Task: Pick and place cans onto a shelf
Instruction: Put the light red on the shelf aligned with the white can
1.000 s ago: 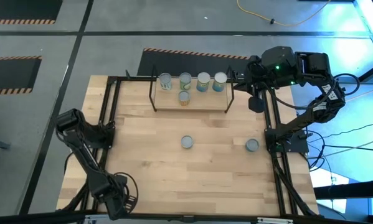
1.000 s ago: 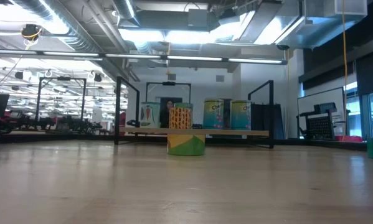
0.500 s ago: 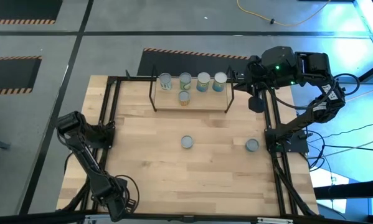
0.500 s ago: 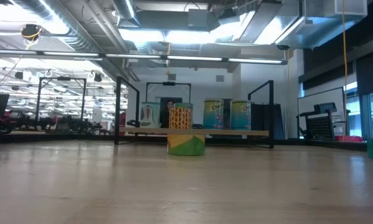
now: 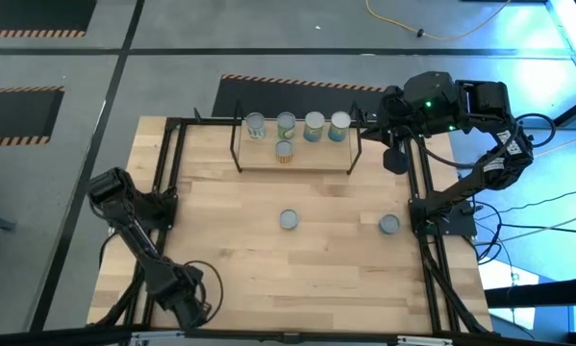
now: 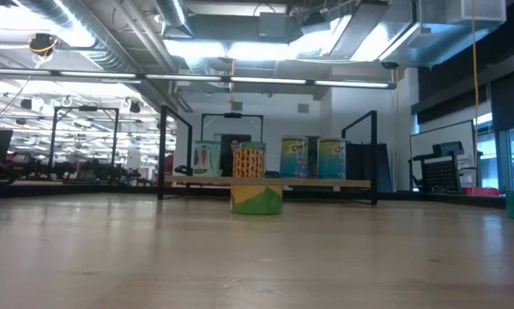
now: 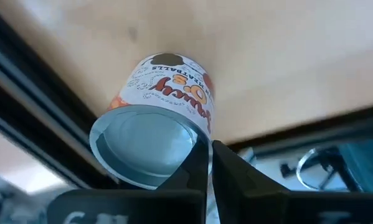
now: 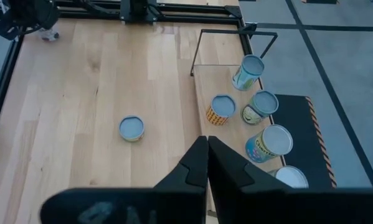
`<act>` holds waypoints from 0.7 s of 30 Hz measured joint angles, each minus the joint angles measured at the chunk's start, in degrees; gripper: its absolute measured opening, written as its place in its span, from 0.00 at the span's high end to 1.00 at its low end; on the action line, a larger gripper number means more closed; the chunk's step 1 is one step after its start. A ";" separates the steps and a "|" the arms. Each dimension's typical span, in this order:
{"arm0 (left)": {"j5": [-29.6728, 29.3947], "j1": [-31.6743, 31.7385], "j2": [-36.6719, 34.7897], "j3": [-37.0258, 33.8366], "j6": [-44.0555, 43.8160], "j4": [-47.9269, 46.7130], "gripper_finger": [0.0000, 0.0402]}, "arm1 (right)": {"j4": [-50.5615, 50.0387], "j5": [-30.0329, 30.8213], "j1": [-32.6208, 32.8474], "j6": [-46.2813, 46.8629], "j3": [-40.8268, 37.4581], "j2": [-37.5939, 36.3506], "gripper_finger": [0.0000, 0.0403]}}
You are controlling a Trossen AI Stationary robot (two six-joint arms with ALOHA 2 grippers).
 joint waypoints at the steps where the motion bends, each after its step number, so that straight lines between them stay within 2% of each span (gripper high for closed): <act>1: -0.67 0.64 -0.59 -0.02 1.71 -0.74 0.99 | 0.00 0.00 0.00 -0.04 0.00 0.00 0.97; 11: -0.69 9.67 -11.23 1.19 19.13 -13.57 1.00 | 0.00 0.00 0.00 -0.19 0.00 0.00 0.97; 19: -2.23 20.39 -16.55 13.83 37.19 -43.64 1.00 | 0.00 -0.02 0.00 -0.21 0.00 0.00 0.97; 21: -2.98 23.87 -17.25 16.38 43.25 -44.14 1.00 | 0.00 -0.02 0.00 -0.21 0.00 0.00 0.97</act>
